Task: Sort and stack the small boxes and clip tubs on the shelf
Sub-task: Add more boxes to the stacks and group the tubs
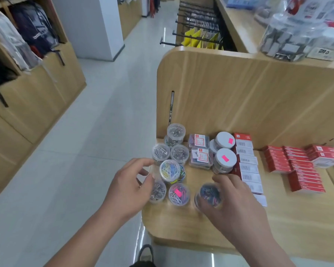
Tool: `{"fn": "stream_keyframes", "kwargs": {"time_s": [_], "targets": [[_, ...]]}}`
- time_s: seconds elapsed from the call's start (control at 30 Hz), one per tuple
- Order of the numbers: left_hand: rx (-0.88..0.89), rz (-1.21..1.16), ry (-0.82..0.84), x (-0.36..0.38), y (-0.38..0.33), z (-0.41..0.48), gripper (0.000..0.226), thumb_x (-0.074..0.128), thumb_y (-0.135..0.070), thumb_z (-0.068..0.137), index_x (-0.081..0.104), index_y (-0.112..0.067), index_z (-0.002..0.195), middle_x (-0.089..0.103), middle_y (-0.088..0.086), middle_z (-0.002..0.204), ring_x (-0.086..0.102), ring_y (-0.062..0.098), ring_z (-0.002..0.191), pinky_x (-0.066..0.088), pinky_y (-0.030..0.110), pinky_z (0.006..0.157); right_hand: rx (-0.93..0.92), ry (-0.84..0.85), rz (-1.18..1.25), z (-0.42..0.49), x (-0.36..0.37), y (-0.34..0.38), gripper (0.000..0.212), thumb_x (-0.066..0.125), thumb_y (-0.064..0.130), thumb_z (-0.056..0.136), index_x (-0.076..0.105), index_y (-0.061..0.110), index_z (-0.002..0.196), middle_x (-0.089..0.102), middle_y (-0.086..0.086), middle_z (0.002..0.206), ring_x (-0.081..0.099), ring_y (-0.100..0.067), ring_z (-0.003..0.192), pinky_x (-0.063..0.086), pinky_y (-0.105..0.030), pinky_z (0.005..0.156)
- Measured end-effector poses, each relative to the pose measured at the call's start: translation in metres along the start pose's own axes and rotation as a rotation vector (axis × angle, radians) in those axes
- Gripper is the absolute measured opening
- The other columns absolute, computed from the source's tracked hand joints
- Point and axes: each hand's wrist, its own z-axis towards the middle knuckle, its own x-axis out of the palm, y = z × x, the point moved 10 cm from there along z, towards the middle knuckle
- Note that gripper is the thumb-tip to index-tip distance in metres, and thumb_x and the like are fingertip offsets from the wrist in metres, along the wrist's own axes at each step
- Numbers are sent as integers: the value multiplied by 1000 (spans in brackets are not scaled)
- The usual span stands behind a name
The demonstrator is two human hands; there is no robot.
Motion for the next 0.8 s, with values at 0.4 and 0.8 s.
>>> {"fn": "stream_keyframes", "kwargs": {"time_s": [0.4,0.8], "targets": [[-64,-73,337,45,44,91,49,69,-27,95,52,-56,131,59,-36,123,64,-3,98,46,6,77,-49,73,182,165,15,83,35,59,47,93,60,20,117,68,-1,107,63,-26,100,55,-43,78],[-111,-206,308,42,51,77,40,73,-38,90,53,-70,104,59,-40,115,63,-5,98,51,19,70,-55,146,81,171,53,101,33,47,23,102,45,16,134,43,-8,131,55,-33,108,47,-37,84]]}}
